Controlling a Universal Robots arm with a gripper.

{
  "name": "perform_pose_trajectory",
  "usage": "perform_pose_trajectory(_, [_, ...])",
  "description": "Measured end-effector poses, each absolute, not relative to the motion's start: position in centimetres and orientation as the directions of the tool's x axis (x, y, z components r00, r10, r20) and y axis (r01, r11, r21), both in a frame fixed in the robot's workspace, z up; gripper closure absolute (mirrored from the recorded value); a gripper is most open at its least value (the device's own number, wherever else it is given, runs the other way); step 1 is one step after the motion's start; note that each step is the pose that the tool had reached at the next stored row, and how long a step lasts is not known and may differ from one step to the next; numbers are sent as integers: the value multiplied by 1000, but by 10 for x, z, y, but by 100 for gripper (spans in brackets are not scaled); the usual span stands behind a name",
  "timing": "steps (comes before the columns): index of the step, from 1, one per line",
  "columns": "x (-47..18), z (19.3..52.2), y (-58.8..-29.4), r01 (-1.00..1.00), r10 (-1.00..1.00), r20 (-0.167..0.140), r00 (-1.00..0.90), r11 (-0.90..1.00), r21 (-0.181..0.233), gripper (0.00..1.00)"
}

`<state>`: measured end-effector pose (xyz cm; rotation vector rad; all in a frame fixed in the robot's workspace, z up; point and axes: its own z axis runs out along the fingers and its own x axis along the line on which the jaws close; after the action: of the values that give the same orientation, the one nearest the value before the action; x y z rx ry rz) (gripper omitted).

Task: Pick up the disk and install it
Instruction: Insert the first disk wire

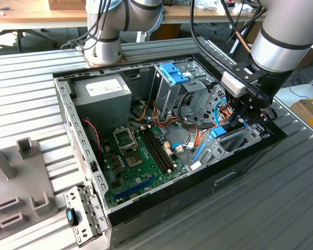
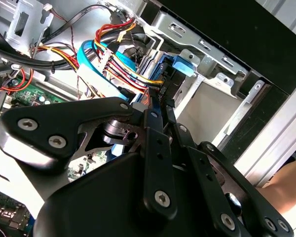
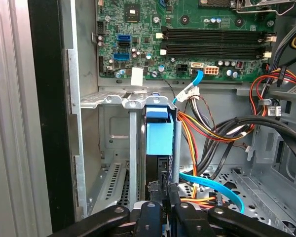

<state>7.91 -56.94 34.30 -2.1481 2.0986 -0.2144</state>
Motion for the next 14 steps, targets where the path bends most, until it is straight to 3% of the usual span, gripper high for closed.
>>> perform_pose_trajectory(14, [79,345,-569,-981,-1000,10,20,-22,-192,84])
